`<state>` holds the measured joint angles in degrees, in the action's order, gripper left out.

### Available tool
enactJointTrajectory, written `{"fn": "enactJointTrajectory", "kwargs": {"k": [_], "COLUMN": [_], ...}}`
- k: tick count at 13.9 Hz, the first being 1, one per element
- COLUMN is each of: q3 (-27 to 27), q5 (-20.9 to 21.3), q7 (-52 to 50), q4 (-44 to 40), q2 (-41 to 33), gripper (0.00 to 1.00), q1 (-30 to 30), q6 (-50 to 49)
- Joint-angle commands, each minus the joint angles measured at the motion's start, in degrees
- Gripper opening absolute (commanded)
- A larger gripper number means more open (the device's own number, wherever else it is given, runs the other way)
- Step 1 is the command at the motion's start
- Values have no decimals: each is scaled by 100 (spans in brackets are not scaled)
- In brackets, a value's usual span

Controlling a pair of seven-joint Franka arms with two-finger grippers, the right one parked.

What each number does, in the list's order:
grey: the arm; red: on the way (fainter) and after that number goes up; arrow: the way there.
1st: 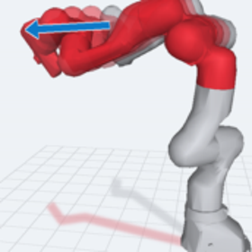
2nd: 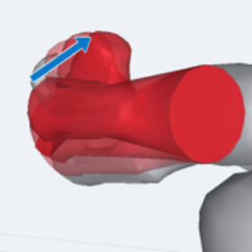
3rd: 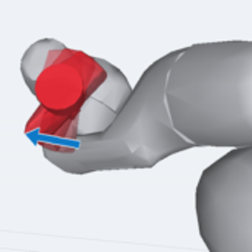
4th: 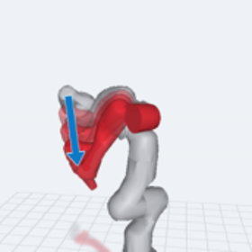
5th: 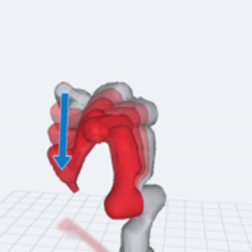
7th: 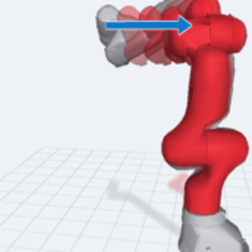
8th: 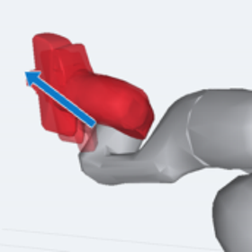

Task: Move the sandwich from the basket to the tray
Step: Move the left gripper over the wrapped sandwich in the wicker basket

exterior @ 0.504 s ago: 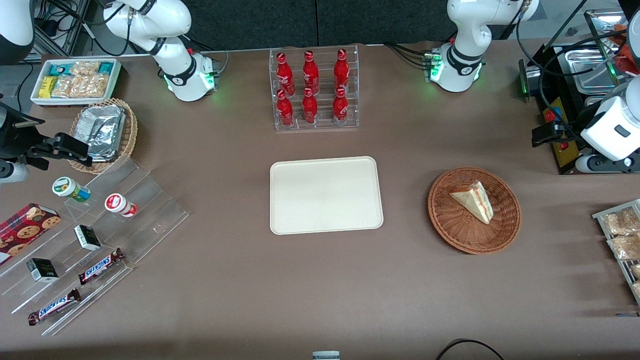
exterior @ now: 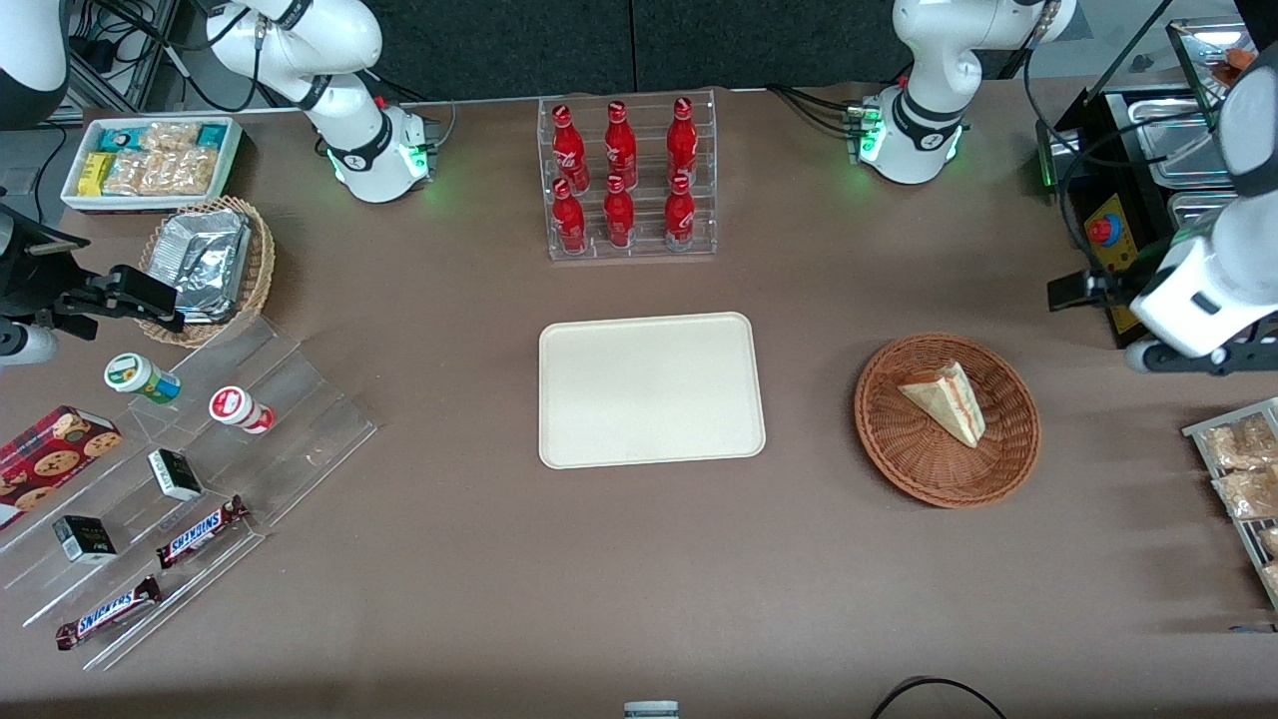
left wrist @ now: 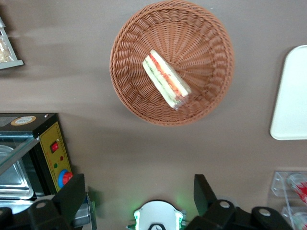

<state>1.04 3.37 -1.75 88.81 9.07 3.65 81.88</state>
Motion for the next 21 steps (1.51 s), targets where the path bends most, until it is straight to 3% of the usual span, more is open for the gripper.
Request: {"fn": "enactJointTrajectory", "kwargs": {"k": [1, 4, 9, 14, 21], "q3": [-7, -7, -25, -25, -16], "q5": [120, 129, 111, 6, 23], "q7": [-280, -1973, -3944, -4447, -4501], "q4": [767, 1557, 3087, 3819, 4047], "q2": [-99, -142, -432, -354, -20], "gripper": [100, 100, 100, 100, 100], "q1": [48, 241, 417, 391, 374], "q6": [607, 1555, 3559, 4748, 5161]}}
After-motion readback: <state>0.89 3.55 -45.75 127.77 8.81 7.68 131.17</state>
